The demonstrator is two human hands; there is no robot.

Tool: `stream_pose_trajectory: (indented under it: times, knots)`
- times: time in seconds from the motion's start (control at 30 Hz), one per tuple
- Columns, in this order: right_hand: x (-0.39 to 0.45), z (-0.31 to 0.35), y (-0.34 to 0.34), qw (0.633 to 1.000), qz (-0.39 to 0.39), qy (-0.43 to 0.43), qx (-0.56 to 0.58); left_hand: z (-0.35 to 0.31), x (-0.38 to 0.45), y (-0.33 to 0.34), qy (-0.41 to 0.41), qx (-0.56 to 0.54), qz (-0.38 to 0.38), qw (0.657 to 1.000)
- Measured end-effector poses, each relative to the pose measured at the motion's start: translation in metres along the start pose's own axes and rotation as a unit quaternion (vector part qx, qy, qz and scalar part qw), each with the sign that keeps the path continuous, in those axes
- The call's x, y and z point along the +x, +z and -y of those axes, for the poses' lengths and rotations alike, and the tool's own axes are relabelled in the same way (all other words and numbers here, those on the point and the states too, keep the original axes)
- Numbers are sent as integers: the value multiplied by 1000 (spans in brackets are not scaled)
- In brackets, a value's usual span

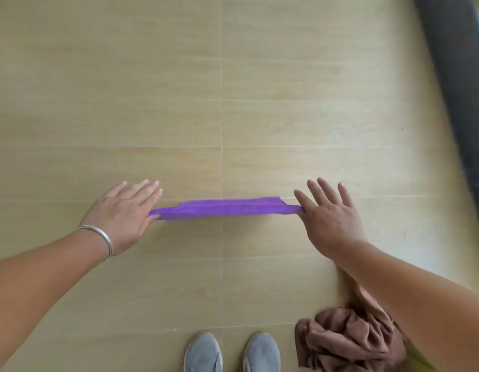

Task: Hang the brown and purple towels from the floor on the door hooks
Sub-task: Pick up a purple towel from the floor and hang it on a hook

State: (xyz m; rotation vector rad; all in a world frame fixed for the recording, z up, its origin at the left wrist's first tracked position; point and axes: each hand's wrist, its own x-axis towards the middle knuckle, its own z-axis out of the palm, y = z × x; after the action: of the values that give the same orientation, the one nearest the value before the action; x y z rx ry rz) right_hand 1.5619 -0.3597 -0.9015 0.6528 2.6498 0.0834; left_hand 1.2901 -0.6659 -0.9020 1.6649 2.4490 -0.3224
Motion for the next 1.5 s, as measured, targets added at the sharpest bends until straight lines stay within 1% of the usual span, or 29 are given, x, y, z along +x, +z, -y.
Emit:
stream_pose_trajectory:
  times: [0.1,0.17,0.3,0.37,0.43,0.5,0.6,0.67,0.8,0.97,1.07,1.13,1.37,1.5]
  knots:
    - [-17,-16,-94,1000,-10,8,-5,23,-12,-97,-39,6,-5,999]
    - [-31,-30,-171,1000,-29,8,0,40,-24,-171,-55,3,-6,998]
    - [-70,-56,-334,996,-91,3,8,72,-49,-329,-88,0,-12,996]
    - [-93,-66,-412,994,-106,1,11,84,-65,-405,-100,14,3,995]
    - [-111,-73,-472,993,-114,-3,16,87,-77,-464,-112,9,20,993]
    - [-132,-80,-531,992,-124,-3,21,91,-91,-522,-115,-1,22,993]
    - [-160,-90,-609,989,-147,-8,23,98,-112,-602,-116,-22,7,993]
    - [-177,-102,-662,983,-180,-10,26,104,-126,-655,-123,-29,-15,992]
    - [-207,-123,-762,972,-232,-11,37,111,-149,-757,-136,-43,-81,986]
    - [-247,-147,-858,957,-290,-10,10,108,-177,-865,-138,-42,-166,975]
    - [-270,-161,-899,945,-327,-15,-20,107,-193,-916,-124,-34,-216,968]
    - [-283,-169,-920,938,-345,-16,-32,104,-204,-945,-120,-25,-237,964]
    - [-317,-187,-969,915,-397,-13,-67,90,-232,-1015,-139,15,-297,944]
    - [-327,-194,-984,907,-411,-24,-87,85,-240,-1034,-151,44,-306,939]
